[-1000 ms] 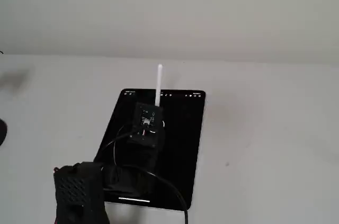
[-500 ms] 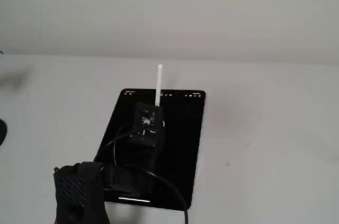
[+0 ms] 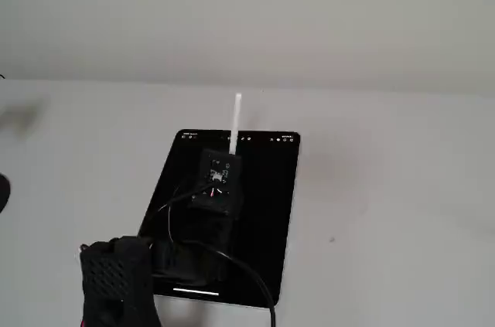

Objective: Draw 2 dots in a circle representing the eyes of a stickman

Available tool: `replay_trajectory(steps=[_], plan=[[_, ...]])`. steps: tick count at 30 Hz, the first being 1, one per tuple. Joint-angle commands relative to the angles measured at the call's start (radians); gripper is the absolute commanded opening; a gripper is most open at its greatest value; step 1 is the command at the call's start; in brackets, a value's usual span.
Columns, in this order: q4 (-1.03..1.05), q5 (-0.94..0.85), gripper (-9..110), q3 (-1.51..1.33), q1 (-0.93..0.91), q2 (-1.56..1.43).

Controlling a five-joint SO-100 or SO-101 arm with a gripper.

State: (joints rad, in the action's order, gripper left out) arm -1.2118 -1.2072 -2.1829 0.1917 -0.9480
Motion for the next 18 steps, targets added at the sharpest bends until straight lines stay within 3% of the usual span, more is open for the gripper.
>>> replay_trajectory(steps=[1, 18], plan=[[0.003, 0.014, 0, 0.069, -0.006, -0.031], [0.011, -0.005, 0, 0.097, -0.014, -0.003]])
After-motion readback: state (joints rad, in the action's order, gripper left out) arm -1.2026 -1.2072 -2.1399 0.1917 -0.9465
